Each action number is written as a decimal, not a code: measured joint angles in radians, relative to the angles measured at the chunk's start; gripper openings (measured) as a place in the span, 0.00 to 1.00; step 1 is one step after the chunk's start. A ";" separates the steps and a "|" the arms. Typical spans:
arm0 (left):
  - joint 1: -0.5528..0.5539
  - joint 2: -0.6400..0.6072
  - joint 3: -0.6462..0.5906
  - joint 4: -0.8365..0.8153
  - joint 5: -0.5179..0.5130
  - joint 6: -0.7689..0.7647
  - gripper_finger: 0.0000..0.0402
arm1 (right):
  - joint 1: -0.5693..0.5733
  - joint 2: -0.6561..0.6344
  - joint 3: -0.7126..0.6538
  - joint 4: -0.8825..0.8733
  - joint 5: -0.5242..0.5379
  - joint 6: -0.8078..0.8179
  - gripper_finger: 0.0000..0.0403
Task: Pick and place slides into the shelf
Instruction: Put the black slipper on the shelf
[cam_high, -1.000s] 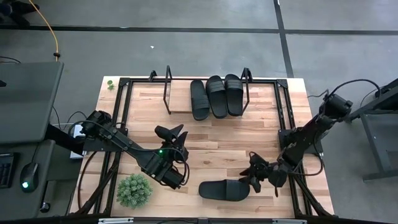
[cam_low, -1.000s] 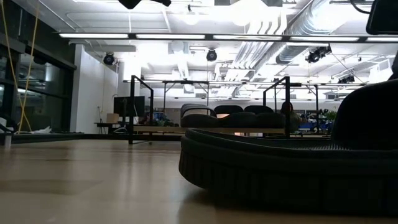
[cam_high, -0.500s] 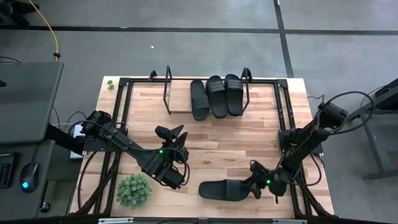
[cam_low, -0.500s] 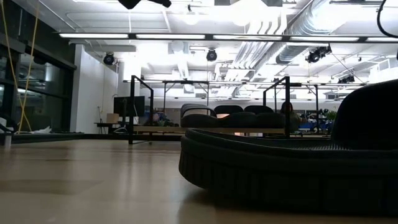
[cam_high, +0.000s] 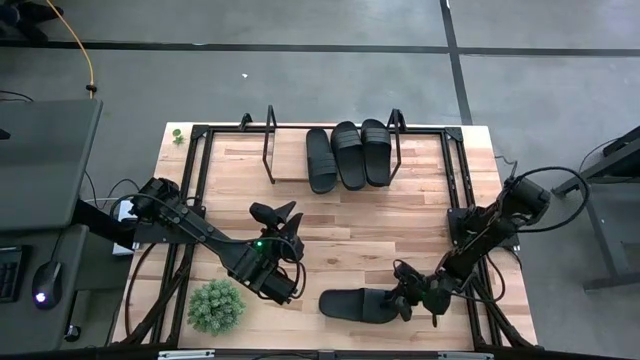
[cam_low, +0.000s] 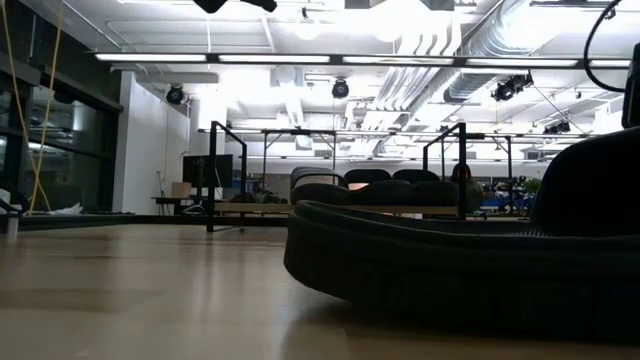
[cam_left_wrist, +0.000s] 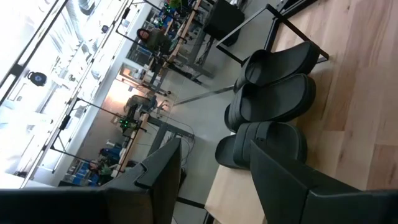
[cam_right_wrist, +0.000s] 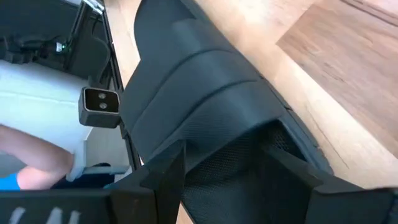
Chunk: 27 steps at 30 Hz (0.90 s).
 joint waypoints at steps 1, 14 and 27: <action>0.000 0.000 0.000 0.001 0.000 0.000 0.43 | -0.004 0.001 0.000 0.006 -0.003 -0.011 0.44; 0.000 0.000 0.000 0.005 0.003 0.000 0.43 | -0.021 0.003 0.000 0.049 0.005 -0.065 0.44; 0.000 0.000 0.000 0.021 0.014 0.000 0.43 | -0.081 0.003 0.000 0.130 0.017 -0.178 0.44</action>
